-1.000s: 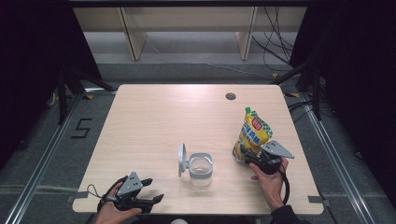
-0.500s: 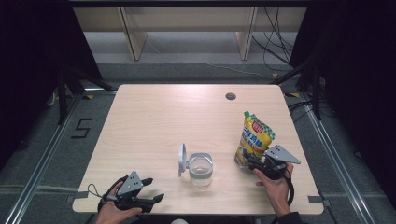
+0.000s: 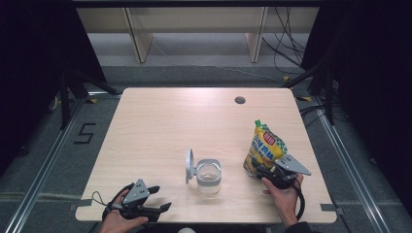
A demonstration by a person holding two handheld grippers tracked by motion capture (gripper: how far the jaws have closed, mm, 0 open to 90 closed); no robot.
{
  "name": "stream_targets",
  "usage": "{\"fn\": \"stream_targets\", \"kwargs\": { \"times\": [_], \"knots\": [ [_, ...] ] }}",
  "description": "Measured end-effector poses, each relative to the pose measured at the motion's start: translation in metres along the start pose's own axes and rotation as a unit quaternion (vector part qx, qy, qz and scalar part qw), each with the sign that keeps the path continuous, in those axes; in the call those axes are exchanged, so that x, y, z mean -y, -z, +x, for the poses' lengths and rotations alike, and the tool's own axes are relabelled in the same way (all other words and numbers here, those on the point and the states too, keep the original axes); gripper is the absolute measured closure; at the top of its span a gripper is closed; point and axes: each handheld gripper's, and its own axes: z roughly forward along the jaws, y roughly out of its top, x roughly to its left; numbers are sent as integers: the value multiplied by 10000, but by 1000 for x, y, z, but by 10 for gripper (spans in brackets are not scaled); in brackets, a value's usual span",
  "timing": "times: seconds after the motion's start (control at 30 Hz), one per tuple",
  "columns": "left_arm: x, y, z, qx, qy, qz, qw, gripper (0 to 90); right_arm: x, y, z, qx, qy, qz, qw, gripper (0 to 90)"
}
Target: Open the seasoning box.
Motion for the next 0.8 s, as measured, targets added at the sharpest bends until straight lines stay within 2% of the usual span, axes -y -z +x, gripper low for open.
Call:
{"fn": "stream_targets", "kwargs": {
  "times": [0.03, 0.07, 0.1, 0.13, 0.17, 0.2, 0.23, 0.27, 0.3, 0.33, 0.37, 0.4, 0.5, 0.53, 0.57, 0.6, 0.7, 0.73, 0.77, 0.8],
  "knots": [
    [0, 0, 0, 0, -2, -4, 10000, 281, 1, -3, -2, -5, 57, -150, 9999, 289],
    [0, 0, 0, -2, -6, -5, 10000, 281, 2, -3, -1, 2, -33, -133, 9999, 288],
    [0, 0, 0, -4, -3, -2, 10000, 281, 3, -4, -2, 35, -6, -127, 9999, 282],
    [1, 0, 0, -1, -4, -9, 10000, 281, 3, -5, 0, 11, -168, -169, 9997, 275],
    [1, 0, 0, -2, 4, 3, 10000, 281, 4, -6, 0, 62, -117, -108, 9999, 272],
    [0, 1, 0, -5, -48, 7, 10000, 281, 4, -7, -2, -7, -60, -160, 9999, 272],
    [0, 1, 1, -12, -164, 31, 9999, 281, 5, -7, 1, 8, -202, -103, 9997, 265],
    [0, 2, 2, -35, -224, 98, 9997, 281, 5, -9, -1, -59, -124, -134, 9998, 265],
    [0, 2, 2, -39, -196, 102, 9997, 281, 5, -11, -3, -44, 3, -162, 9999, 267],
    [0, 2, 2, -41, -122, 118, 9998, 281, 5, -11, -3, 16, -10, -93, 10000, 272],
    [1, 1, 0, 13, -1, 29, 10000, 281, 5, -10, -2, 12, -133, -90, 9999, 280],
    [1, 1, 0, 8, -12, 37, 10000, 281, 5, -12, -2, 6, -187, -252, 9995, 289],
    [0, 1, 0, 5, -34, 71, 10000, 281, 3, -10, -3, 79, -134, -86, 9998, 325],
    [0, 1, 0, 6, -27, 68, 10000, 281, 2, -10, -2, 25, -241, -154, 9996, 334],
    [0, 1, 0, 7, -29, 67, 10000, 281, 0, -10, -3, 48, -134, -150, 9998, 344],
    [0, 1, 0, 6, -31, 67, 10000, 281, -1, -9, -1, 61, -198, -133, 9997, 354],
    [0, 2, 2, -39, -142, 140, 9998, 281, -4, -8, -2, 26, -57, -86, 9999, 370],
    [0, 2, 2, -34, -145, 147, 9998, 281, -4, -8, 0, 73, -115, -90, 9999, 376],
    [1, 2, 2, -49, -139, 114, 9998, 281, -4, -8, -1, 69, 8, -94, 9999, 381],
    [1, 2, 2, -43, -148, 104, 9998, 281, -6, -6, -1, 31, 28, -35, 10000, 385]
  ]
}}
